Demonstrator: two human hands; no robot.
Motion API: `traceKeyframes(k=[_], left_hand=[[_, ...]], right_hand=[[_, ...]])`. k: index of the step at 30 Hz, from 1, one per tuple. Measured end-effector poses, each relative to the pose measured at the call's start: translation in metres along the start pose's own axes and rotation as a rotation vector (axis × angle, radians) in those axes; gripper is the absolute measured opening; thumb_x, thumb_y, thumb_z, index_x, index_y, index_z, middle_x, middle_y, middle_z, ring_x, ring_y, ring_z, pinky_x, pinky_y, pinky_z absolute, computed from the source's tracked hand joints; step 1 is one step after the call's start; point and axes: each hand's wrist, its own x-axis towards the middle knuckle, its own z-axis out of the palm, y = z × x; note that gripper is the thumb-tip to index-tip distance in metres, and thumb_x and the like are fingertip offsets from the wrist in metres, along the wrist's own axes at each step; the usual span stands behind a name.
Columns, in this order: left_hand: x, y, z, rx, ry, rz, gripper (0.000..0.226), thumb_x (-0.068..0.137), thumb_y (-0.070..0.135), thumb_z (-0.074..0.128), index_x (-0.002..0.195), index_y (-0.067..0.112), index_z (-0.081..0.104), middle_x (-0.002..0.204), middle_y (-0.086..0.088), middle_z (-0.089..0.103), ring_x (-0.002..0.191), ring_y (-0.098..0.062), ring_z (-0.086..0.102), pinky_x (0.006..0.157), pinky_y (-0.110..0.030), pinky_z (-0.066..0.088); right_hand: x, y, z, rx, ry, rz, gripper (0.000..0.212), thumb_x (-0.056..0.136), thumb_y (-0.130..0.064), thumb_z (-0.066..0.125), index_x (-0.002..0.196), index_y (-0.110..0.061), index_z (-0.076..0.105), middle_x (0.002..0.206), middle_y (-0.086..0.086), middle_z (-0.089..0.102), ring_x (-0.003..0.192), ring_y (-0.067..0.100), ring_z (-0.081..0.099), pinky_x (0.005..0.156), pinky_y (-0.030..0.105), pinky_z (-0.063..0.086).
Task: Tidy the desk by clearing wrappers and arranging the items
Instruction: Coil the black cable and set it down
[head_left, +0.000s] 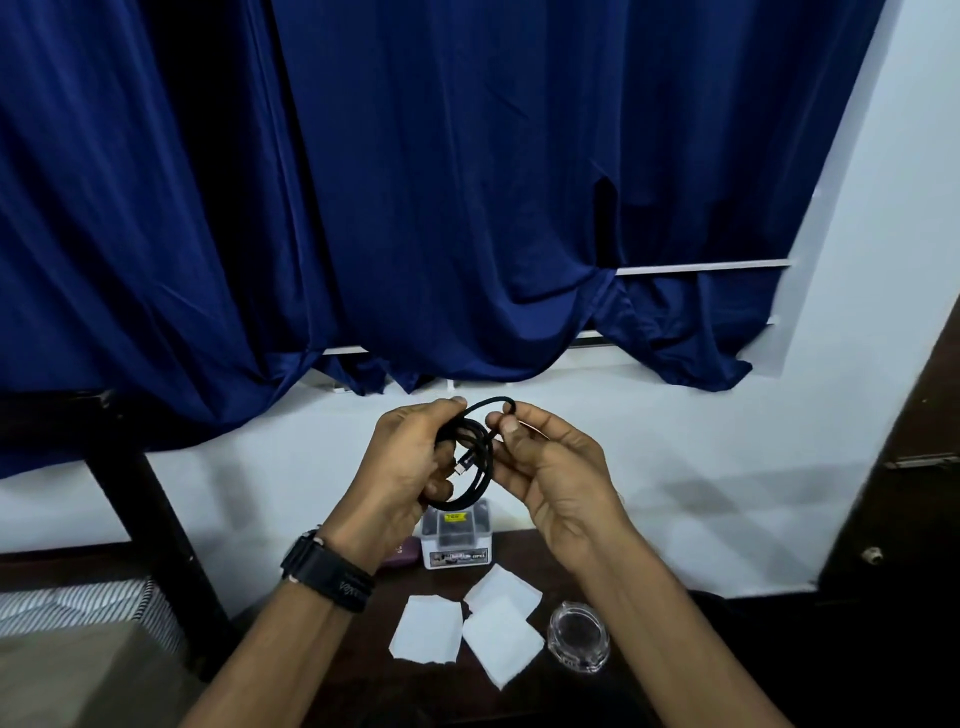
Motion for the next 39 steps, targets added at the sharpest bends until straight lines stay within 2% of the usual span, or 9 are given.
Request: traceKeyframes(k=[5,9,12,14,16,25,33,36,39], left_hand=[[0.002,-0.003,0.0,-0.014,0.053,0.023,0.038,0.103,0.024,0.057,0.068,0.009,0.057,0.039,0.006,0.025,0.031,-0.006,0.022,0.034,-0.015,0.019],[0.005,-0.005,-0.003,-0.013,0.075,0.048,0.039,0.103,0.028,0.058,0.069,0.008,0.06,0.04,0.007,0.027,0.032,-0.007,0.024,0.035,-0.017,0.022],[0.009,-0.005,-0.003,-0.04,0.126,0.09,0.042,0.103,0.031,0.059,0.065,0.013,0.065,0.042,0.008,0.028,0.037,-0.008,0.024,0.038,-0.021,0.023],[0.01,-0.005,-0.004,-0.077,0.153,0.11,0.049,0.103,0.032,0.059,0.056,0.019,0.066,0.044,0.008,0.027,0.038,-0.009,0.025,0.039,-0.024,0.024],[0.01,-0.006,-0.004,-0.094,0.175,0.129,0.049,0.103,0.035,0.059,0.058,0.019,0.066,0.044,0.007,0.027,0.038,-0.01,0.026,0.041,-0.024,0.027],[0.007,-0.006,-0.002,-0.169,0.137,0.12,0.038,0.106,0.034,0.058,0.075,0.011,0.063,0.043,0.008,0.029,0.039,-0.009,0.026,0.039,-0.023,0.029],[0.01,0.0,-0.004,-0.298,0.254,0.113,0.032,0.106,0.028,0.056,0.079,0.012,0.058,0.042,0.01,0.031,0.036,-0.006,0.027,0.036,-0.019,0.028],[0.01,0.006,-0.005,-0.404,0.216,0.083,0.03,0.106,0.023,0.057,0.078,0.015,0.055,0.043,0.01,0.031,0.036,-0.005,0.025,0.033,-0.017,0.025],[0.007,0.004,-0.003,-0.371,0.175,0.085,0.031,0.106,0.024,0.057,0.076,0.017,0.052,0.044,0.009,0.028,0.035,-0.005,0.025,0.033,-0.017,0.026]], right_hand=[[0.001,0.006,-0.007,-0.36,-0.097,-0.052,0.019,0.098,0.002,0.064,0.108,-0.013,0.071,0.088,0.01,0.08,0.069,0.018,0.078,0.065,0.029,0.063],[0.0,0.013,-0.017,-0.718,-0.188,-0.134,0.038,0.104,-0.008,0.056,0.136,-0.029,0.051,0.104,0.003,0.08,0.092,0.015,0.078,0.089,0.039,0.062],[-0.014,0.02,-0.019,-1.109,-0.14,-0.581,0.036,0.107,-0.034,0.044,0.14,-0.049,0.039,0.146,-0.018,0.049,0.122,-0.006,0.055,0.097,0.019,0.047],[-0.025,0.023,-0.02,-1.302,-0.156,-0.954,0.03,0.105,-0.047,0.048,0.133,-0.041,0.05,0.148,-0.013,0.039,0.129,0.002,0.045,0.097,0.016,0.043],[-0.03,0.029,-0.017,-1.439,-0.179,-1.093,0.033,0.097,-0.056,0.06,0.122,-0.035,0.061,0.141,-0.006,0.044,0.125,0.011,0.044,0.097,0.024,0.045],[-0.031,0.033,-0.005,-1.27,0.071,-0.976,0.021,0.096,-0.038,0.066,0.11,-0.026,0.077,0.125,-0.01,0.052,0.108,0.011,0.056,0.072,0.03,0.057],[-0.035,0.041,-0.024,-1.388,0.016,-1.553,0.015,0.102,-0.02,0.066,0.103,-0.009,0.077,0.117,0.004,0.056,0.093,0.023,0.062,0.074,0.032,0.054],[-0.034,0.053,-0.043,-1.585,-0.159,-1.467,0.01,0.1,-0.025,0.069,0.103,-0.018,0.076,0.124,0.0,0.055,0.102,0.02,0.059,0.077,0.031,0.054],[-0.039,0.051,-0.037,-1.235,-0.16,-0.919,0.029,0.098,-0.058,0.059,0.098,-0.03,0.067,0.119,-0.015,0.063,0.103,0.005,0.065,0.08,0.017,0.052]])
